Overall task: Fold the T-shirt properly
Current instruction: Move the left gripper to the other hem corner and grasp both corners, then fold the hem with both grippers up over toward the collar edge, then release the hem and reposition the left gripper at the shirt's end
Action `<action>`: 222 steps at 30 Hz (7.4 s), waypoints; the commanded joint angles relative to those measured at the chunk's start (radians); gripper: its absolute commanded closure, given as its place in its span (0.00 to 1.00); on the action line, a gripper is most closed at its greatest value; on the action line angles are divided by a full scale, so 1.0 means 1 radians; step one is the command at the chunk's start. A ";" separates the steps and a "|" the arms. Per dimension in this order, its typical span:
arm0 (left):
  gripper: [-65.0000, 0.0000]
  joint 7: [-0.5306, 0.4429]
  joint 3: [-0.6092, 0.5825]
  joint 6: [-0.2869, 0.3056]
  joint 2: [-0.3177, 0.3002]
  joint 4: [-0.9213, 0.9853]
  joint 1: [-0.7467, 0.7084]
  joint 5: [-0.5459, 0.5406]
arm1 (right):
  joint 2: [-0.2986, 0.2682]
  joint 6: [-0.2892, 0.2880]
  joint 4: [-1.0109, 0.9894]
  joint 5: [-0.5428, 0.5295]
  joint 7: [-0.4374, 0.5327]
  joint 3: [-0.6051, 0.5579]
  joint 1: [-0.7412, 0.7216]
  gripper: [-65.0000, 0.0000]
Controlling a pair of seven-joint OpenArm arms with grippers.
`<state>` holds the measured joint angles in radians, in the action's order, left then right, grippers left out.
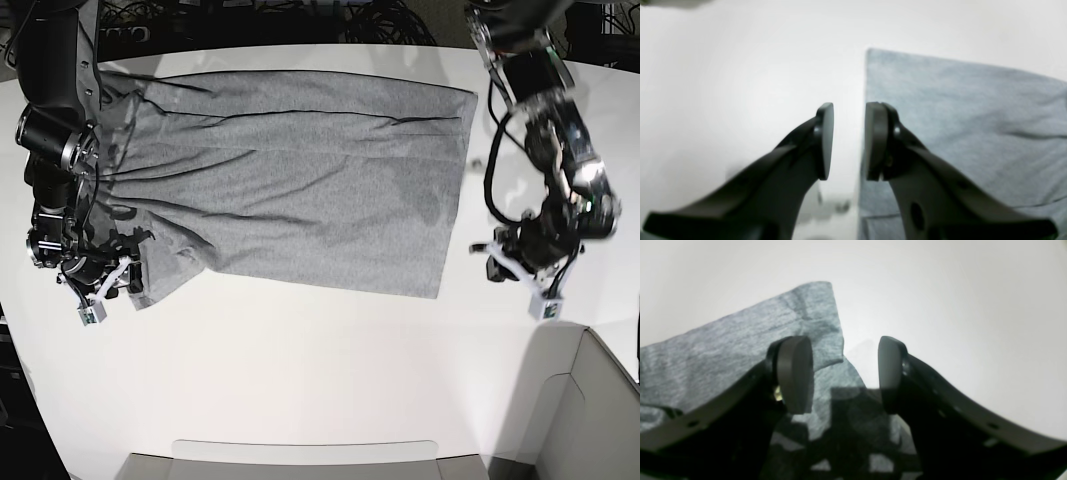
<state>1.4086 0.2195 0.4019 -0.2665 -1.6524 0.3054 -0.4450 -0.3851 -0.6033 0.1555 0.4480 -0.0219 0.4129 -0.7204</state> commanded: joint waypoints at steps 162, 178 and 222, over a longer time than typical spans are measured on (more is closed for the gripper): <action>1.00 -0.053 0.050 0.159 -0.084 -0.358 -0.644 -0.021 | 0.340 -0.095 1.637 -0.039 -0.560 0.528 0.868 1.00; 0.73 -0.116 0.051 0.199 -0.063 -0.358 -0.700 -0.022 | 0.363 -0.095 1.631 -0.041 -0.560 0.536 0.901 0.91; 0.77 -0.065 0.021 0.296 0.129 0.192 -0.542 -0.110 | 0.360 -0.095 1.602 -0.039 -0.559 0.478 0.899 0.73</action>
<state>1.2049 0.2493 0.7235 -0.1360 -1.4837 -0.2096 -0.7025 -0.0113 -0.6872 1.7416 0.4160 -0.5953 0.8871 0.1860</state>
